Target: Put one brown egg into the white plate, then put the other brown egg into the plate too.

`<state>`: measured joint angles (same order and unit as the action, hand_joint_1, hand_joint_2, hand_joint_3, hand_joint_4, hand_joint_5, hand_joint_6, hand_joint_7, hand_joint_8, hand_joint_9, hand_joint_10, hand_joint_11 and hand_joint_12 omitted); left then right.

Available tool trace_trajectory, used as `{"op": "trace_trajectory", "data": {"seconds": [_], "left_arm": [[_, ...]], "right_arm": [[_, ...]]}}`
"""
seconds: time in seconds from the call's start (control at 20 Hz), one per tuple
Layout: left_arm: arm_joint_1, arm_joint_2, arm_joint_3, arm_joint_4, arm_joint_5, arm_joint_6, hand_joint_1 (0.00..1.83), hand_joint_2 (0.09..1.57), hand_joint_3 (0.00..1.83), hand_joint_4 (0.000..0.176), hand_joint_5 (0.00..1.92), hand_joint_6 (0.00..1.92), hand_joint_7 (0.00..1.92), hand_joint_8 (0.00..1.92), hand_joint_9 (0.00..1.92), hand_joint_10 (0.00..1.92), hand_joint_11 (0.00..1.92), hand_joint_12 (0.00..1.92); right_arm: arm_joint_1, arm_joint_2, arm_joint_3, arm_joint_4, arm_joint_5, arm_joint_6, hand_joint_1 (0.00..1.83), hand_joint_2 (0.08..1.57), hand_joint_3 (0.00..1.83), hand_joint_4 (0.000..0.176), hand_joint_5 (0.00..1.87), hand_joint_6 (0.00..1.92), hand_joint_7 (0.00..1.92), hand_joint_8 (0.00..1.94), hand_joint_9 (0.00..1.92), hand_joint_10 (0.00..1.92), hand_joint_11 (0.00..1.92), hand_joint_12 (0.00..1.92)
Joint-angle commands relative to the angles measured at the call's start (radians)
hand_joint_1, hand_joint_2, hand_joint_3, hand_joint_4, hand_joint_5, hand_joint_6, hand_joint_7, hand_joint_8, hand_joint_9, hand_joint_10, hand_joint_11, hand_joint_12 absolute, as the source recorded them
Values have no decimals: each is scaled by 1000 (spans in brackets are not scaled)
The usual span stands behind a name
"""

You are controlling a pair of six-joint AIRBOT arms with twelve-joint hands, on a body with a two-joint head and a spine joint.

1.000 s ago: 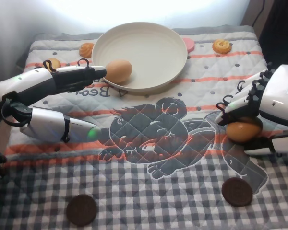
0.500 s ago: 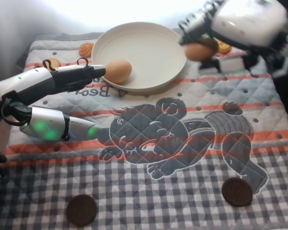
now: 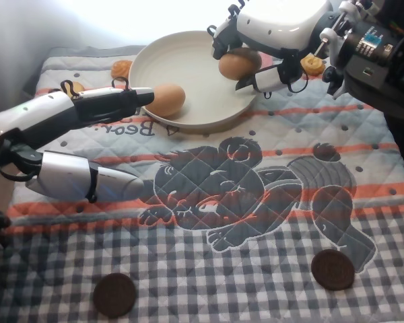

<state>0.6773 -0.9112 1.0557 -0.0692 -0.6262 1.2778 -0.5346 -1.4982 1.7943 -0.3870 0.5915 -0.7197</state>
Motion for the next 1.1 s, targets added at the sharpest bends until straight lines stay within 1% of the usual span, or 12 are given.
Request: {"op": "trace_trajectory", "data": {"seconds": [0.0, 0.1, 0.25, 0.5, 0.55, 0.65, 0.7, 0.8, 0.85, 0.9, 0.95, 1.05], "left_arm": [[-6, 20, -3, -12, -149, -8, 766, 808, 0, 176, 269, 7, 294, 2, 296, 5, 0, 636], [0, 40, -21, -13, -192, -8, 786, 788, 0, 176, 289, 3, 294, 2, 301, 2, 0, 657], [12, 75, -58, -24, -287, -8, 748, 808, 5, 173, 293, 0, 272, 0, 269, 0, 0, 721], [74, 129, -105, -81, -464, -24, 781, 805, 0, 153, 211, 3, 244, 1, 215, 2, 0, 632], [95, 142, -105, -90, -505, -72, 725, 814, 2, 135, 206, 2, 213, 3, 182, 2, 0, 548], [135, 159, -104, -110, -576, -145, 695, 815, 2, 139, 198, 2, 198, 6, 164, 6, 0, 321], [175, 164, -104, -129, -636, -186, 745, 814, 0, 116, 172, 8, 116, 2, 59, 3, 32, 28], [228, 165, -104, -153, -715, -247, 787, 784, 0, 128, 192, 16, 102, 0, 42, 1, 48, 28], [295, 159, -103, -181, -810, -336, 759, 777, 15, 96, 151, 1, 78, 0, 84, 0, 17, 353], [311, 157, -102, -189, -831, -357, 768, 785, 23, 102, 109, 0, 73, 0, 87, 0, 3, 412], [348, 148, -96, -206, -885, -410, 748, 808, 32, 143, 66, 0, 72, 0, 99, 5, 0, 422], [400, 132, -83, -228, -958, -499, 646, 838, 19, 56, 117, 20, 142, 11, 194, 25, 0, 823]], "right_arm": [[18, 2, 0, 32, 107, -4, 974, 984, 0, 0, 650, 71, 612, 315, 602, 555, 382, 1221], [18, 2, -12, 32, 118, -4, 885, 917, 0, 50, 372, 2, 477, 25, 520, 135, 226, 988], [18, 20, -58, 33, 156, -4, 779, 849, 0, 103, 165, 0, 273, 0, 313, 4, 11, 856], [-52, 189, -189, 124, 334, -4, 696, 841, 0, 121, 146, 1, 259, 0, 232, 12, 0, 703], [-91, 230, -224, 161, 394, -4, 651, 863, 3, 106, 149, 4, 233, 4, 215, 3, 0, 464], [-141, 293, -276, 210, 480, -4, 639, 853, 0, 114, 143, 1, 237, 5, 217, 2, 0, 405], [-175, 325, -304, 239, 530, -4, 698, 835, 0, 130, 146, 1, 241, 1, 197, 1, 0, 358], [-234, 379, -356, 300, 620, -4, 713, 836, 1, 124, 145, 0, 239, 0, 186, 0, 0, 359], [-292, 432, -416, 362, 730, -4, 749, 838, 1, 137, 170, 4, 272, 5, 208, 5, 0, 296], [-304, 441, -426, 370, 746, -4, 737, 858, 9, 140, 167, 2, 273, 4, 215, 7, 0, 290], [-336, 467, -461, 399, 800, -4, 727, 882, 10, 138, 178, 3, 271, 2, 207, 3, 0, 262], [-403, 507, -513, 443, 894, -4, 728, 880, 0, 157, 199, 8, 299, 9, 223, 6, 0, 241]]}}
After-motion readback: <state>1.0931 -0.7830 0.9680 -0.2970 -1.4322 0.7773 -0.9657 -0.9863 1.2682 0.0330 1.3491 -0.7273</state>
